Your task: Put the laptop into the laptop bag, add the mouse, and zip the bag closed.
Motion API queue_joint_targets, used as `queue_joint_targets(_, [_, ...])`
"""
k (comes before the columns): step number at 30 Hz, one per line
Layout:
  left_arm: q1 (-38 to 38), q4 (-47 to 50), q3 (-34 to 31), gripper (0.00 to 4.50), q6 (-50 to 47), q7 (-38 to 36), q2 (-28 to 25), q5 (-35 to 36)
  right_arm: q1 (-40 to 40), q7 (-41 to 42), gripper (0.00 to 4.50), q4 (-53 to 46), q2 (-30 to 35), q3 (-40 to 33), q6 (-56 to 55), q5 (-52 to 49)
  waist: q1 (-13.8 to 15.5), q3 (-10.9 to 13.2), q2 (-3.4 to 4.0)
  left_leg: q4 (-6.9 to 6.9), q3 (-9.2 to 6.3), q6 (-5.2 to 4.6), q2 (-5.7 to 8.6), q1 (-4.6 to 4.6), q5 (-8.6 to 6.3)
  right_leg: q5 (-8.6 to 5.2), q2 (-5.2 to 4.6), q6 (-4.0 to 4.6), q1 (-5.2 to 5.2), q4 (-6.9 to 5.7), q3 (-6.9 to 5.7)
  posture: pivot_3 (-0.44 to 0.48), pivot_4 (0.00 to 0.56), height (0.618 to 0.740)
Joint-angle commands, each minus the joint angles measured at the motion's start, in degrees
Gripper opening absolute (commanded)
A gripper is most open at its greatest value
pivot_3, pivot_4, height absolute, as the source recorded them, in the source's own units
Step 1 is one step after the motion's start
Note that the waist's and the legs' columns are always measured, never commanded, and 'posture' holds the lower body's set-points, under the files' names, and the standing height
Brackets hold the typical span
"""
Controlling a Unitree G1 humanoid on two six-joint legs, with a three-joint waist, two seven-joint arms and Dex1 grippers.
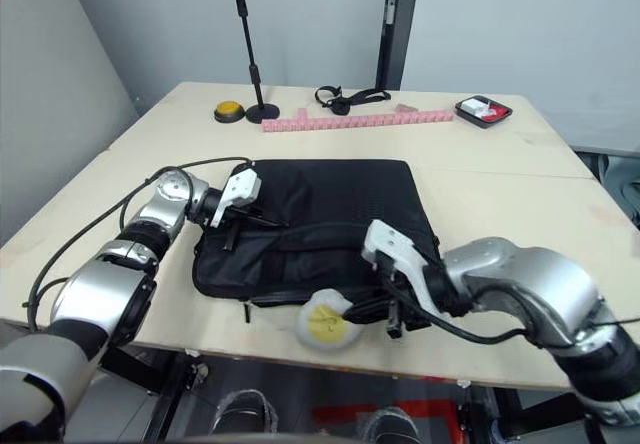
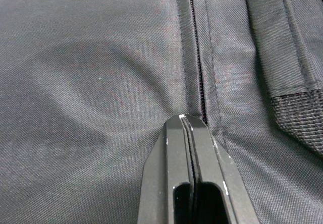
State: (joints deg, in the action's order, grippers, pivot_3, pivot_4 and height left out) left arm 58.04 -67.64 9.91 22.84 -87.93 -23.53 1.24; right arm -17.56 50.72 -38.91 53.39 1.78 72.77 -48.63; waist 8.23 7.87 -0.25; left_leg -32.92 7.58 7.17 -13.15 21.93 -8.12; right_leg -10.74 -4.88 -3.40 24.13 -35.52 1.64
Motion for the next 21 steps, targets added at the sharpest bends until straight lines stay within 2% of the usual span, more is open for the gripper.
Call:
queue_joint_targets(1, [-1.32,-2.85,2.78,0.00,-0.14,0.33,0.04,-4.82,5.23,0.51,0.01,-2.52,5.94,-10.71,0.76,-1.83,0.33,0.00,0.00,0.01,0.01,-0.01,0.00,-0.03,-0.01,0.00,0.00,0.00,-0.06,0.06,0.00,0.000,0.150,0.739])
queue_joint_targets(6, [-0.93,-3.37,2.68,0.00,0.28,0.29,0.48,-5.49,15.58,2.22,0.01,-2.04,11.04,-20.59,-0.85,-1.07,0.42,-0.01,0.01,0.17,0.04,-0.03,0.01,-0.01,-0.02,-0.03,-0.05,-0.04,-0.12,0.26,-0.01,0.000,0.150,0.739])
queue_joint_targets(12, [-0.63,-3.70,2.71,0.00,0.73,0.07,0.74,-5.94,24.74,3.96,0.01,-0.83,13.60,-26.98,-3.85,1.50,0.47,-0.03,0.03,0.23,0.09,-0.04,0.05,0.00,-0.02,-0.04,-0.14,-0.07,-0.14,0.34,-0.06,0.000,0.150,0.739])
queue_joint_targets(16, [-0.41,-3.93,2.82,0.00,0.95,0.07,1.07,-6.15,31.29,6.11,0.01,4.60,14.57,-32.33,-7.18,6.25,0.55,-0.04,0.03,0.23,0.17,-0.10,0.09,0.02,-0.03,-0.06,-0.22,-0.10,-0.13,0.38,-0.06,0.000,0.150,0.739])
queue_joint_targets(21, [-0.45,-4.00,2.87,0.00,1.30,-0.08,1.37,-6.35,36.62,8.80,0.01,11.29,16.11,-35.15,-12.72,12.45,0.54,-0.05,0.04,0.24,0.40,-0.22,0.15,0.04,-0.05,-0.12,-0.38,-0.19,-0.13,0.44,-0.05,0.000,0.150,0.739])
